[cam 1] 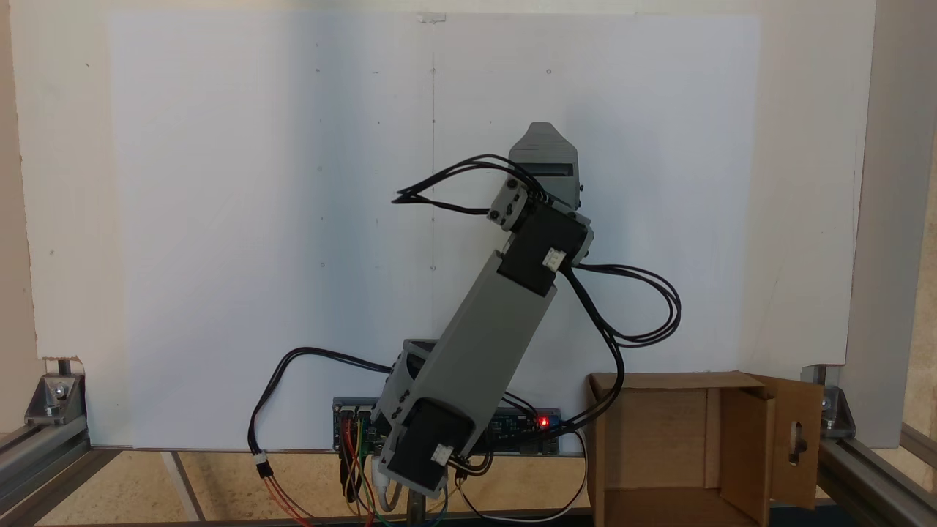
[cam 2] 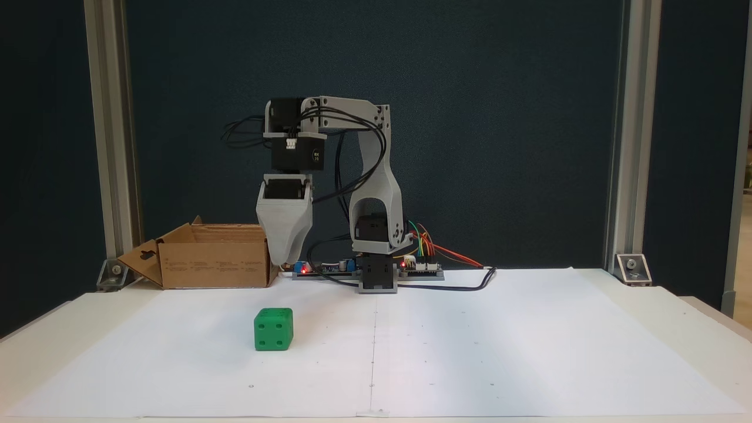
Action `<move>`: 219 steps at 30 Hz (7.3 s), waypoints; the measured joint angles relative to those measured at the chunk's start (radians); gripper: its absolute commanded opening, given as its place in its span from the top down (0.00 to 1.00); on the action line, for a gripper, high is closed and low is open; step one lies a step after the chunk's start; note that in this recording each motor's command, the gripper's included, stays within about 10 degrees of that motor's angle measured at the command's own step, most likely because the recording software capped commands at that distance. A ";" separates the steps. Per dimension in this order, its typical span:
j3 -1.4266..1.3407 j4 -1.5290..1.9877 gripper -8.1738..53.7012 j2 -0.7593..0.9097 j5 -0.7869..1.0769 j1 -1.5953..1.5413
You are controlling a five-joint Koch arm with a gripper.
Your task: Grasp a green dice and put it in the bin.
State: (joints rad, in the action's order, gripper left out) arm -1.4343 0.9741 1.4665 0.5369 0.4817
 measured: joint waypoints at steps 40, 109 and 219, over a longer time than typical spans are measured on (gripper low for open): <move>-0.051 -0.055 0.14 -0.109 0.006 0.058; -0.169 -0.318 0.23 -0.281 0.006 0.084; 0.198 -0.314 0.15 0.015 -0.446 1.057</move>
State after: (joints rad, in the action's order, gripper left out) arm -1.2364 0.6596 1.4818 0.0905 1.5386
